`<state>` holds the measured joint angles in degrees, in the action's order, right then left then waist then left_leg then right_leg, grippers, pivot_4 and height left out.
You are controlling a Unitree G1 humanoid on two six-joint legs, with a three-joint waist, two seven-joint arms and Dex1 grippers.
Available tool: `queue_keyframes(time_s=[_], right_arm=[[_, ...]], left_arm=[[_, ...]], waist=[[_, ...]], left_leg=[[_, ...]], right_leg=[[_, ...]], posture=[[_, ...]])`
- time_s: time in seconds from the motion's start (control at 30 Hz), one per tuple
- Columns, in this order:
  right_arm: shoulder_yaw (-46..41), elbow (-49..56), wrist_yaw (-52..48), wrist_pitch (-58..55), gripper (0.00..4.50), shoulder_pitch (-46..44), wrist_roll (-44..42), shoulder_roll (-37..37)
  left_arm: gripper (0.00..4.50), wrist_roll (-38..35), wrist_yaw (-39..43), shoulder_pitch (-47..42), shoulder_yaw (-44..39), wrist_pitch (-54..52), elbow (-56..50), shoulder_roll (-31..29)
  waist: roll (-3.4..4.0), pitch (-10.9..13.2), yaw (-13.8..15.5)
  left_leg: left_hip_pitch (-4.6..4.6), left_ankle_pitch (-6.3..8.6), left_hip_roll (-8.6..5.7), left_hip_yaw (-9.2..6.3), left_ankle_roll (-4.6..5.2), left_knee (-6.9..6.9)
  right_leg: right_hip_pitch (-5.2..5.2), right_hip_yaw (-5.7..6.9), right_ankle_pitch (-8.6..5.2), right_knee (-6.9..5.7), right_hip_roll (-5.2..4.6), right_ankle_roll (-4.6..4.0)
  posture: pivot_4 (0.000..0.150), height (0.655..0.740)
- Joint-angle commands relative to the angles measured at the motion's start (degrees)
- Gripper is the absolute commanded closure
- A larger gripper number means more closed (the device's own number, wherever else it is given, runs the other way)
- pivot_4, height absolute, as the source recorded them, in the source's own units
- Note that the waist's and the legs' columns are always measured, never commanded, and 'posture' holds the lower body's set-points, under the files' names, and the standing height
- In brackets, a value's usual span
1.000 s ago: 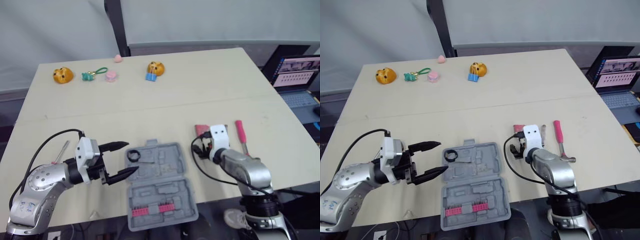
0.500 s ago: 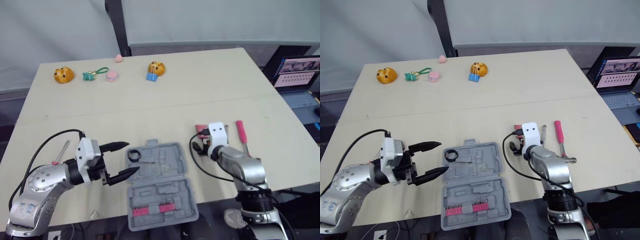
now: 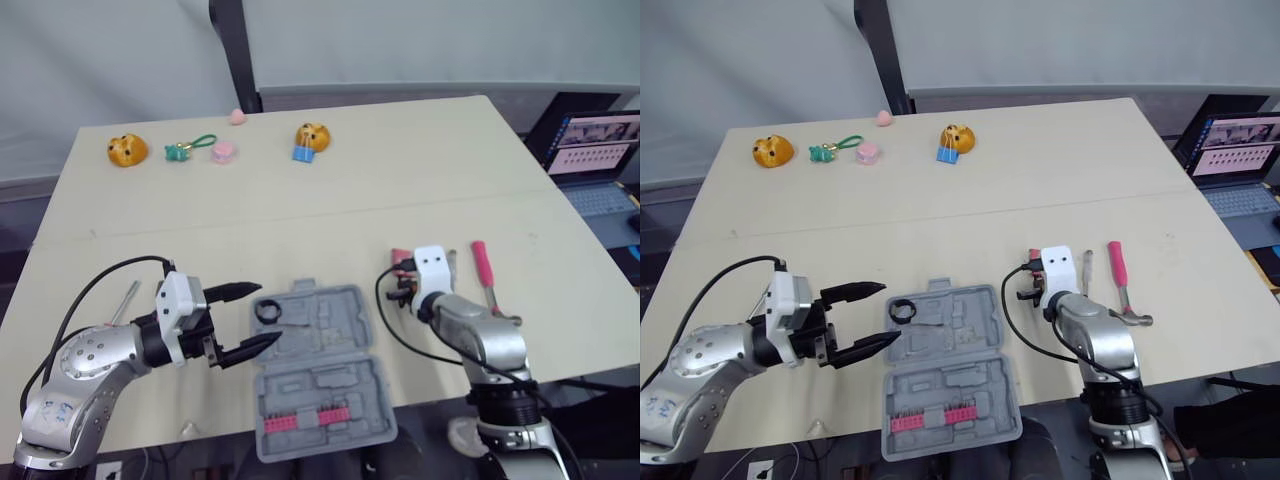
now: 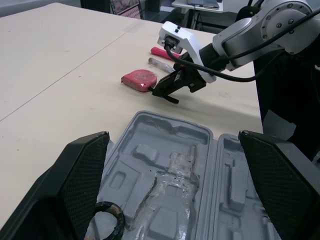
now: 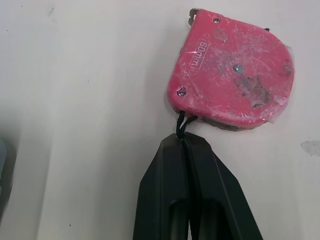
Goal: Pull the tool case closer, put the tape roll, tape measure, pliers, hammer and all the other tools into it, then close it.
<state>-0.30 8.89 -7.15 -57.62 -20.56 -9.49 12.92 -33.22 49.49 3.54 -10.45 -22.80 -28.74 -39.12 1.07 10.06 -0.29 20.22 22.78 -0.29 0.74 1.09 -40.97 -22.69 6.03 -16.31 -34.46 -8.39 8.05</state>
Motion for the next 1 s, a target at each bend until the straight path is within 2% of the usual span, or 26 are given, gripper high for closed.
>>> queue_keyframes(time_s=[0.03, 0.2, 0.57, 1.0], right_arm=[[-0.1, 3.8, -0.3, -2.3, 4.45, 2.7, -0.1, 0.8], [-0.6, 10.2, -0.9, -6.4, 4.45, 6.5, -1.0, 1.5], [-3.5, 28.5, -4.5, -17.1, 4.45, 20.7, -6.5, 5.4], [-4.8, 38.9, -4.5, -25.9, 4.45, 27.4, -10.6, 3.1]], left_arm=[[0.0, -0.5, 0.4, -0.6, 0.0, 0.3, -1.9, -0.6], [0.0, -1.1, 1.1, -0.7, 0.2, -0.3, -1.8, -0.6], [0.0, -2.2, 4.0, 0.5, 0.1, -0.8, -1.4, -0.8], [0.0, -1.4, 7.6, 2.6, -0.2, 1.8, 1.1, -0.7]], waist=[[0.0, 0.0, 0.1], [0.01, 0.0, 0.1], [0.02, 0.0, 0.2], [0.05, 0.0, 0.2]], left_leg=[[0.0, 0.0, 0.0, -0.01, 0.0, 0.0], [0.01, 0.0, 0.01, -0.02, 0.0, 0.02], [0.02, 0.01, 0.04, -0.03, 0.0, 0.04], [0.01, 0.01, 0.06, -0.05, -0.01, 0.07]], right_leg=[[0.0, 0.0, 0.0, 0.0, 0.0, 0.0], [0.0, 0.0, 0.0, 0.02, 0.0, 0.0], [0.01, 0.0, 0.0, 0.09, -0.01, 0.0], [0.01, -0.01, -0.01, 0.14, -0.02, -0.01]], posture=[[0.15, 0.7155], [0.15, 0.7155], [0.15, 0.7155], [0.15, 0.7155]])
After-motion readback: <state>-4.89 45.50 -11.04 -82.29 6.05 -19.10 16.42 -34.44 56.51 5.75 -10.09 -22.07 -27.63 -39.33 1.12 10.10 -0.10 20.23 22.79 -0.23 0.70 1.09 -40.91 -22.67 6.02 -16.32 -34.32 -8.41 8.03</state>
